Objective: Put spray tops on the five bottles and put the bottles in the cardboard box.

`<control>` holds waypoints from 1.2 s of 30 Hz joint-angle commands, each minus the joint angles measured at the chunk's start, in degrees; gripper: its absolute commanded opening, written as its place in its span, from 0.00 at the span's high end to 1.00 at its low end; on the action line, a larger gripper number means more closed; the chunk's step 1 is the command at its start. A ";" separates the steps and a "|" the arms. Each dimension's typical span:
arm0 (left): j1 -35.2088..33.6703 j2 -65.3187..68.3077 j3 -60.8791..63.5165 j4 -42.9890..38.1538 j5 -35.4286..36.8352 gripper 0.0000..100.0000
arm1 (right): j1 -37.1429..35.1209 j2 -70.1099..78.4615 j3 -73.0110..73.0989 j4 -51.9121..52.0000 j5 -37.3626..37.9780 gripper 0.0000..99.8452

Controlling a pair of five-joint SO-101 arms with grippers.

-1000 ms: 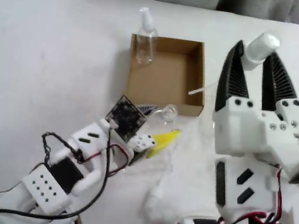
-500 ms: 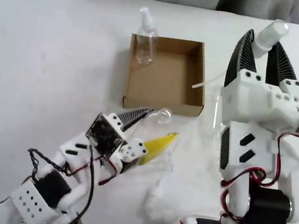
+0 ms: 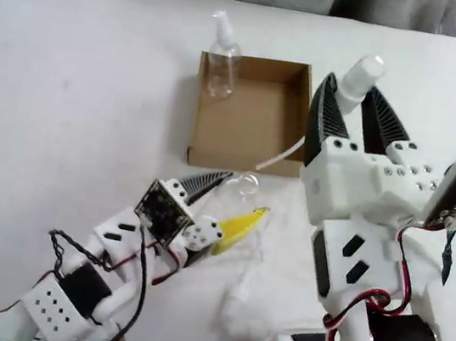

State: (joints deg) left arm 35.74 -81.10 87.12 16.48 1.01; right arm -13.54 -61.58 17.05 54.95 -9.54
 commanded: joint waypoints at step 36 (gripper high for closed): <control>0.40 -1.36 -0.44 0.44 0.53 0.82 | -0.48 -0.75 3.43 -4.53 3.78 0.98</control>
State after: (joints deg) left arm 35.82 -81.10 87.21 16.57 1.01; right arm -13.63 -61.76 24.18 51.78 -6.73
